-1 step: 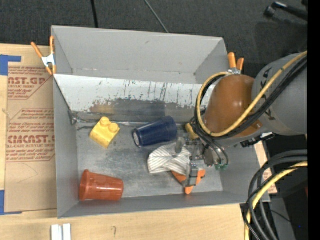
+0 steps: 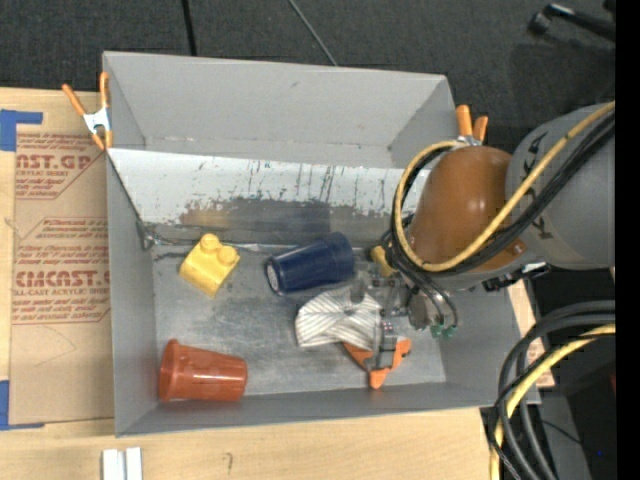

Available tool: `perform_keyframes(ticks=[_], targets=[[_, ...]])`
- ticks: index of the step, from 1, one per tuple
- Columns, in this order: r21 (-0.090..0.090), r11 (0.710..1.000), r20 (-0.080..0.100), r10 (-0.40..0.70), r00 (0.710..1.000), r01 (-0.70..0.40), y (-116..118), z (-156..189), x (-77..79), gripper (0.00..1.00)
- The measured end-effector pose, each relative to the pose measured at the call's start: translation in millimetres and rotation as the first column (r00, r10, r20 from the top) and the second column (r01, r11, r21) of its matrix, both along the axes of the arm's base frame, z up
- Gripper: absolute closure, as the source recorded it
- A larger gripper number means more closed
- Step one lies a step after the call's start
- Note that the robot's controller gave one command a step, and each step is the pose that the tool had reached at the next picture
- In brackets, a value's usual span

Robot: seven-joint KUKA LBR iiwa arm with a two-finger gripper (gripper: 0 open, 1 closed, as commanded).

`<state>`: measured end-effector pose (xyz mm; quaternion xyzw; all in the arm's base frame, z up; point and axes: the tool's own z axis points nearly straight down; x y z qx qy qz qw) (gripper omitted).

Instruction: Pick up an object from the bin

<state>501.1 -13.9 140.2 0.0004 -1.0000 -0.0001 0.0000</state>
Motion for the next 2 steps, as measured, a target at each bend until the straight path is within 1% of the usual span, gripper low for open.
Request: perform_keyframes(ticks=[1,2], targets=[[0.001,0.991,-0.001,0.131,0.991,-0.131,9.1,-70.7,2.6,1.0],[0.001,0.991,-0.001,0.131,0.991,-0.131,9.1,-70.7,2.6,1.0]])
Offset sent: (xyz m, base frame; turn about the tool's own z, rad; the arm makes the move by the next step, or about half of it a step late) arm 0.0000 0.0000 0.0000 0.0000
